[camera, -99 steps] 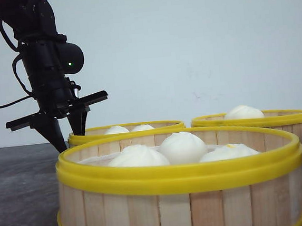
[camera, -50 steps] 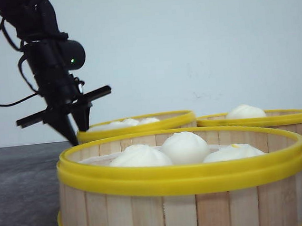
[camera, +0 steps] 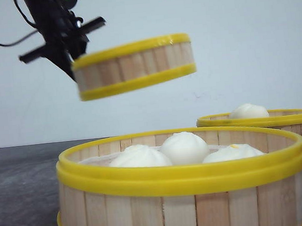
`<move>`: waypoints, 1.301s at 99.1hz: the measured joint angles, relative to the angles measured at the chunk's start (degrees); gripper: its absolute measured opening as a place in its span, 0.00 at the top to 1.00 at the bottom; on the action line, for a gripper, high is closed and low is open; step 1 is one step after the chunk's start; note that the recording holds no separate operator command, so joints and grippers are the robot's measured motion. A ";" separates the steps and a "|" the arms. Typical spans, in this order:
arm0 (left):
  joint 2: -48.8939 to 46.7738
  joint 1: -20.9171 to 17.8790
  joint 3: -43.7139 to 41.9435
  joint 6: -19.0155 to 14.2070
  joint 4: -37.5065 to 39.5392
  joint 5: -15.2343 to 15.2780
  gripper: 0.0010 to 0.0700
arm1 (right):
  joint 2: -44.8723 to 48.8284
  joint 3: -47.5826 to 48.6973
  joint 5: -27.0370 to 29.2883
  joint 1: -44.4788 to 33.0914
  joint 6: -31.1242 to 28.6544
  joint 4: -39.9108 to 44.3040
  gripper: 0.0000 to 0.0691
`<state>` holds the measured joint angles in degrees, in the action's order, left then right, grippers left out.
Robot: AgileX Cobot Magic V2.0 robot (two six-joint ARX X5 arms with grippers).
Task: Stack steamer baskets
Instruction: 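Reach the left gripper to a farther steamer basket and grip its rim, then lift the gripped basket and lower it onto the nearest basket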
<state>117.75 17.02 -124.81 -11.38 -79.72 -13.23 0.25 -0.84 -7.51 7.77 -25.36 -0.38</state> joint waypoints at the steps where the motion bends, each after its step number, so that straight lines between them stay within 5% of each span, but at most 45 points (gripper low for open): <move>1: 0.00 0.00 -0.11 0.35 -0.70 0.39 0.97 | 0.00 0.00 0.00 0.00 0.00 0.00 0.98; 10: -0.09 0.63 -0.13 3.93 -2.47 3.50 0.97 | 0.00 0.00 -0.04 0.00 0.00 -0.02 0.98; 21: -0.76 2.89 0.42 4.96 -2.47 2.67 0.97 | 0.00 0.00 -0.33 0.00 -0.02 0.24 0.98; 22: -8.70 14.32 6.58 7.45 -2.47 1.16 0.97 | 0.00 0.00 -3.58 0.00 -1.33 0.63 0.98; 23: -9.09 14.62 7.56 7.63 -2.47 1.09 0.97 | 0.00 0.00 -3.82 0.00 -1.42 0.63 0.98; 53: -13.94 15.43 26.16 9.46 -2.45 2.47 0.98 | 0.00 -0.55 -6.38 0.00 -2.16 5.51 0.98; 106: -14.51 19.85 28.76 9.64 5.81 0.90 0.98 | 0.00 -0.68 -6.38 0.00 -2.16 8.37 0.98; 129: -11.28 19.87 28.76 9.22 3.50 0.90 0.98 | 0.00 -0.72 -6.38 0.00 -2.16 8.37 0.98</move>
<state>106.48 36.88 -96.05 -2.15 -76.23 -12.34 0.25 -1.56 -13.89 7.77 -27.53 7.99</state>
